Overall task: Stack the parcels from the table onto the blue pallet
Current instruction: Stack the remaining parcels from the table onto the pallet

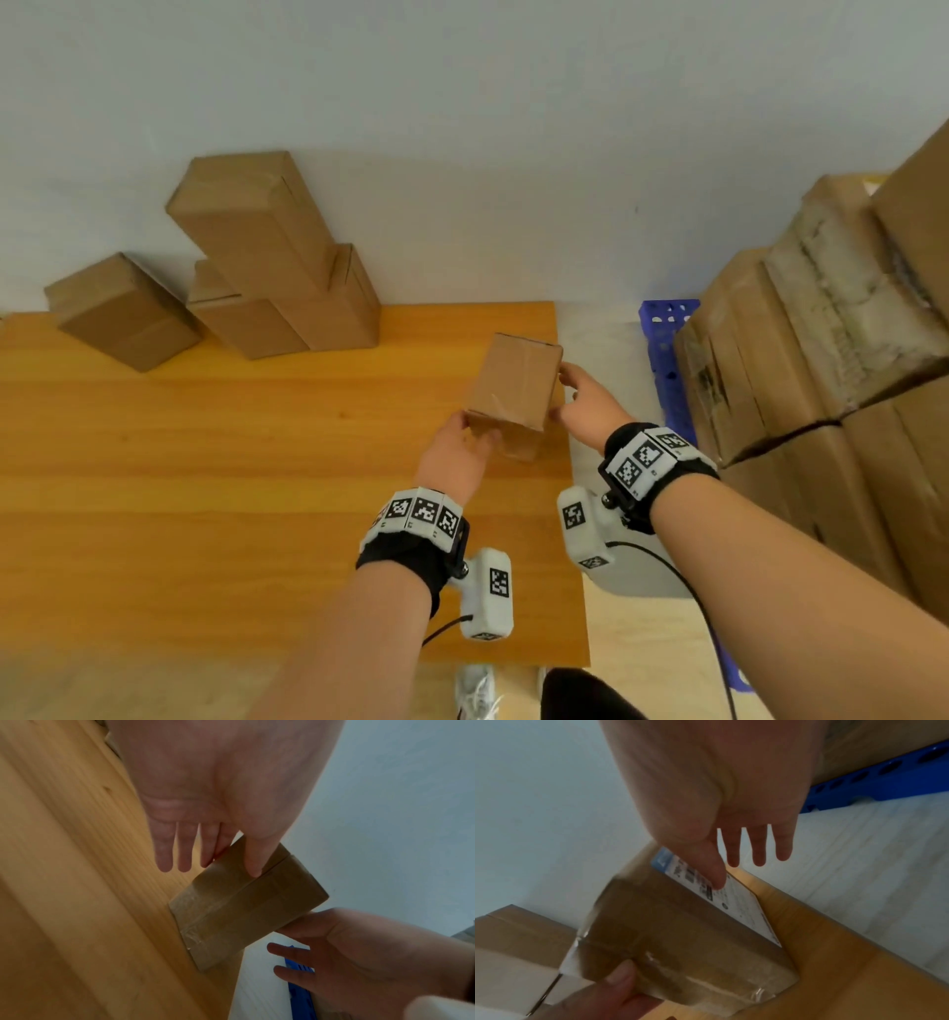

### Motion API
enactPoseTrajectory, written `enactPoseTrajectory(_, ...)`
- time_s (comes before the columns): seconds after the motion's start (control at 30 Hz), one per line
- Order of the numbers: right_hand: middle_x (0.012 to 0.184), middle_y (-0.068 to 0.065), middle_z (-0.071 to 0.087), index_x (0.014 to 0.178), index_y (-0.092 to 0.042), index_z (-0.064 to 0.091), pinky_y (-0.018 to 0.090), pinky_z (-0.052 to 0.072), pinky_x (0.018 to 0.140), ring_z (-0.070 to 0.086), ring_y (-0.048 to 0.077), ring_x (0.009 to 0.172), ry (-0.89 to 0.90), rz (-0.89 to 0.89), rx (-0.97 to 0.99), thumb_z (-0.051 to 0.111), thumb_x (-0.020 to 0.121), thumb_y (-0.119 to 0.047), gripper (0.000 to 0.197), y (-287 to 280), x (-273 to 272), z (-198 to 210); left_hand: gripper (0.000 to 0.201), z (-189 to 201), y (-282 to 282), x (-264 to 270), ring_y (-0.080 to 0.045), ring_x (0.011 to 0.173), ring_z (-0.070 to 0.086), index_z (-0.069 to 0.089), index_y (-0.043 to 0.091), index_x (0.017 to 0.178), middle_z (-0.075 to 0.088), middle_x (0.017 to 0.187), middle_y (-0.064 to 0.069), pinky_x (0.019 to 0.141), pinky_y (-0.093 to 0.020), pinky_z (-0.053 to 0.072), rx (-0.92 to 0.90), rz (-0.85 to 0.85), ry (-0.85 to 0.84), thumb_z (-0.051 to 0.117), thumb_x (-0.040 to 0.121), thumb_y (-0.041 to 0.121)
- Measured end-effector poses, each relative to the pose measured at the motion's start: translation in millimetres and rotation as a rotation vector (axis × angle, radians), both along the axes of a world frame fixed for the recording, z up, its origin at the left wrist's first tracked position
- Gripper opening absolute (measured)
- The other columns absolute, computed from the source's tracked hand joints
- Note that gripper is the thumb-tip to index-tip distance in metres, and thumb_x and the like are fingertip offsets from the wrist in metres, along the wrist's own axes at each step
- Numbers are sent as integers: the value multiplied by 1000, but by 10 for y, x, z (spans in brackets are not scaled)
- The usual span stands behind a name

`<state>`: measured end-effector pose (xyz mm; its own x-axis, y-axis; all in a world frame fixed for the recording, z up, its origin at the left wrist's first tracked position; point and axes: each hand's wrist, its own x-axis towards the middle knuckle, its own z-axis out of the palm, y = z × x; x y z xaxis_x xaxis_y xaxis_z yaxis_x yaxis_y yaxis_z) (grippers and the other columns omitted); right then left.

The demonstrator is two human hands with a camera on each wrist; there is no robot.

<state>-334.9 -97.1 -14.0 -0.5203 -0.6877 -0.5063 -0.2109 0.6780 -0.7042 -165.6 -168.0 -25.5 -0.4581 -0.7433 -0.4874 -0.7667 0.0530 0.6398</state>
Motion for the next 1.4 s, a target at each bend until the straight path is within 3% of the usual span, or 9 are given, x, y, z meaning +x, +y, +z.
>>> enactPoseTrajectory(0.2,145,1,48,142,-18,40,36,38,105,42,23,135,-95,-53,-46,64,91,-13,57,-11,1,-19,43,-44,-6,91,-16,119,53,47,21,136,55,128,9,91,-28,41,43,142,134,47,99,43)
enactPoseTrajectory(0.33,119,0,59,122,-19,46,30,46,88,57,18,109,-132,-123,-98,65,92,-21,35,9,170,31,48,-24,-35,161,-22,118,56,47,22,137,58,132,0,102,-46,45,152,327,256,45,97,49)
enactPoseTrajectory(0.63,117,3,61,128,-15,51,26,46,70,58,16,96,-15,-32,-5,57,97,-34,37,92,715,-5,47,-29,-2,458,-25,96,66,62,32,91,68,94,3,89,-44,53,339,432,222,24,99,60)
enactPoseTrajectory(0.8,134,7,57,140,-10,47,28,47,81,57,18,105,-2,24,75,52,100,-29,45,121,862,-125,45,-48,54,634,-23,104,57,52,22,131,59,131,-7,90,-33,46,274,245,69,30,102,48)
enactPoseTrajectory(0.9,139,8,54,147,-11,37,34,50,93,58,23,116,-30,33,99,51,100,-35,55,161,926,-165,53,-79,102,736,-26,132,44,31,18,151,39,152,-4,97,-30,36,259,227,27,36,103,41)
enactPoseTrajectory(1.1,135,1,59,142,-17,46,42,49,101,60,20,117,-123,13,52,55,96,-39,52,233,1043,-124,42,-7,170,803,-18,98,59,47,25,140,59,132,-3,87,-36,52,269,185,103,39,102,40)
enactPoseTrajectory(1.17,135,1,59,141,-17,47,39,50,98,60,19,116,-116,-15,8,56,97,-37,49,243,1082,2,39,115,162,817,-20,103,60,49,28,137,61,129,-1,92,-40,51,254,212,138,41,101,41)
enactPoseTrajectory(1.27,135,1,59,142,-16,44,28,50,88,60,18,114,-96,-75,-83,56,97,-34,49,250,1110,245,39,404,126,815,-18,110,55,47,30,139,55,130,9,90,-28,44,164,198,185,40,102,40)
enactPoseTrajectory(1.4,138,1,56,147,-14,39,33,48,98,57,19,120,16,-151,-191,60,94,-41,63,265,1116,648,48,849,104,798,-15,124,48,40,22,146,49,143,4,92,-24,36,34,168,299,41,102,39)
